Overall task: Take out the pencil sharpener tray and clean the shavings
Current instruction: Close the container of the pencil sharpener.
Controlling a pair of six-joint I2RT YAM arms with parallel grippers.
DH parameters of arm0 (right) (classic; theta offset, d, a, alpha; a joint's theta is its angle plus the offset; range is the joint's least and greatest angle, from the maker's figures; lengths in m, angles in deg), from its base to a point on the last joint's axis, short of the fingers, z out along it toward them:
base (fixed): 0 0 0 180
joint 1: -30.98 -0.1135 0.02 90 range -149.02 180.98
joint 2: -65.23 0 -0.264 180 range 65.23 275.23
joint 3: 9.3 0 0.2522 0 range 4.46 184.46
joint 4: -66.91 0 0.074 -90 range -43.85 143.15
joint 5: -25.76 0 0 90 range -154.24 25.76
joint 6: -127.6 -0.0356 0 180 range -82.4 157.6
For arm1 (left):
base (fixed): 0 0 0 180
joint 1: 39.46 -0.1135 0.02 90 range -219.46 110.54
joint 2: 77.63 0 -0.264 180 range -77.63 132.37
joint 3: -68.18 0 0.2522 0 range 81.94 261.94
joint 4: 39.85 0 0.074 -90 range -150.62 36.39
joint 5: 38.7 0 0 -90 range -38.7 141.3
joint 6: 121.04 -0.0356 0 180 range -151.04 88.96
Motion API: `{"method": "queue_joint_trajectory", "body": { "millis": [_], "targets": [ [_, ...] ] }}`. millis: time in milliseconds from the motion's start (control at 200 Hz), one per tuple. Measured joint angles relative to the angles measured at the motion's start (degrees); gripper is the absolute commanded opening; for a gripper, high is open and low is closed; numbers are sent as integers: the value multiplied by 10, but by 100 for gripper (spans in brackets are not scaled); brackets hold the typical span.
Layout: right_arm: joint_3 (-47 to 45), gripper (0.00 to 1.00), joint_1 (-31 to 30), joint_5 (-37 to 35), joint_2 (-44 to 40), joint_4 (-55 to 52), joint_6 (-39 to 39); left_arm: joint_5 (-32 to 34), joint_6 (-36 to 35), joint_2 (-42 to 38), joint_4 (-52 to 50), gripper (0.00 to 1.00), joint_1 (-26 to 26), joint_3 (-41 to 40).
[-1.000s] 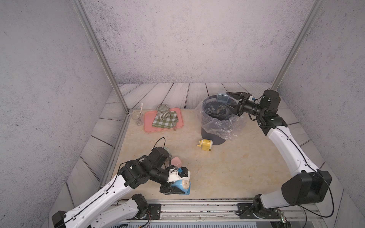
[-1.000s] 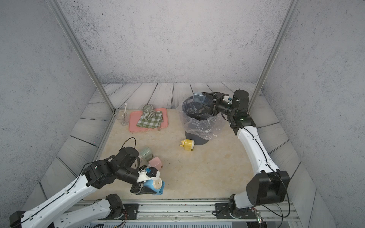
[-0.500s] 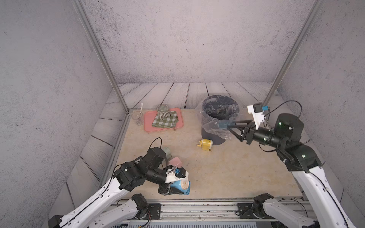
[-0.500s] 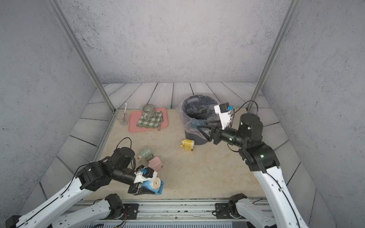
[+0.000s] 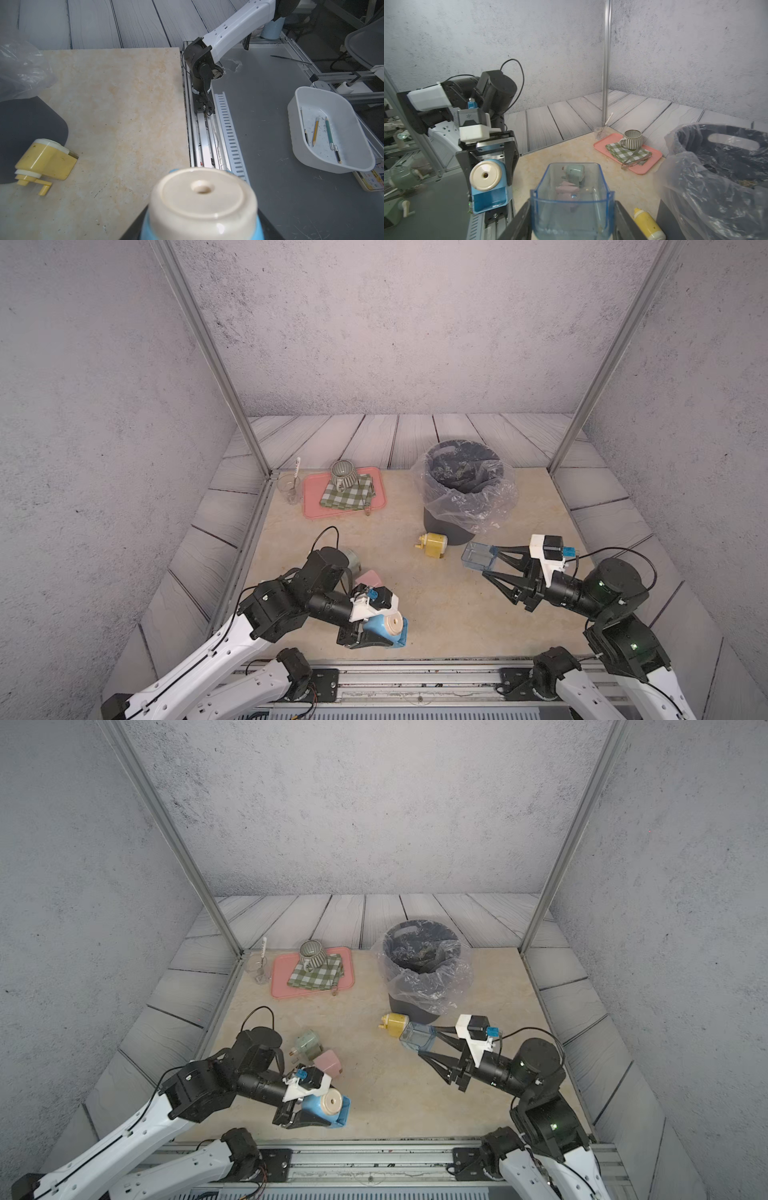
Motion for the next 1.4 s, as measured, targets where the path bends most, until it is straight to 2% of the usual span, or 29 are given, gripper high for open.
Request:
{"method": "queue_joint_trajectory", "body": {
  "millis": [340,600,801,1071,1401],
  "targets": [
    [-7,0,-56,31,-27,-30,26,-7,17,11,26,0,0,3],
    [-2,0,-124,28,-5,-72,66,-12,24,30,41,0,0,17],
    [5,0,-210,-15,41,-95,92,-14,26,36,50,0,0,24],
    [5,0,-347,-119,87,-84,105,-14,30,34,50,0,0,24],
    [7,0,-395,-178,146,-38,102,-11,35,21,48,0,0,23]
  ]
}}
